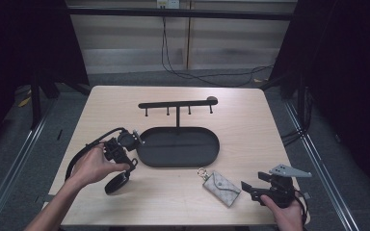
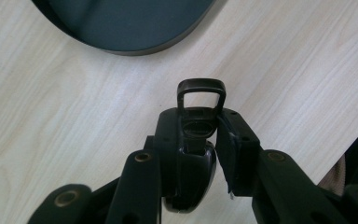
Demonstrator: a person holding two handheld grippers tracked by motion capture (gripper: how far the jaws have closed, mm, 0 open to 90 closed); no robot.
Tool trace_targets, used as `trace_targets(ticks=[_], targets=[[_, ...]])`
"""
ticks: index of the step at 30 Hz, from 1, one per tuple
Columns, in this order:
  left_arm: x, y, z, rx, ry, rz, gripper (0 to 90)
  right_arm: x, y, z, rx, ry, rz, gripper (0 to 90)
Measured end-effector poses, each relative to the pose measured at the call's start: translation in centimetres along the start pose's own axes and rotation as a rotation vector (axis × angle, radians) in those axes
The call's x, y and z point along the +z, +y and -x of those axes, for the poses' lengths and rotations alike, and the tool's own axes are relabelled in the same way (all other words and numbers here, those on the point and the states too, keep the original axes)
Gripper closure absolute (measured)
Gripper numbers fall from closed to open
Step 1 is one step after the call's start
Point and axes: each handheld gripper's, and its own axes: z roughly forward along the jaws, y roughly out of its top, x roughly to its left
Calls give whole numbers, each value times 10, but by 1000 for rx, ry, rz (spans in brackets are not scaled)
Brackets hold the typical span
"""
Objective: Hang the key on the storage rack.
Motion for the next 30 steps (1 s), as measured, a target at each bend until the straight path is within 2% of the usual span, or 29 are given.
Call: trace_targets(ticks=[1,2,7,17,20,30], targets=[[-2,0,-1,9,1,-5,706,0,0,0,0,0,0,191],[-4,0,-2,-6,0,9,706,0,0,0,1,-1,0,191],[-13,-3,-6,-28,-9,27,707,0,0,0,3,1,-1,191],[-34,-3,-14,-56,11,47,706,0,0,0,4,0,-3,192],[-43,-2,-15,-61,36,49,706,1,0,0,7,3,-3,194],[-57,2,-18,-72,45,47,707,1,0,1,9,6,-5,194]])
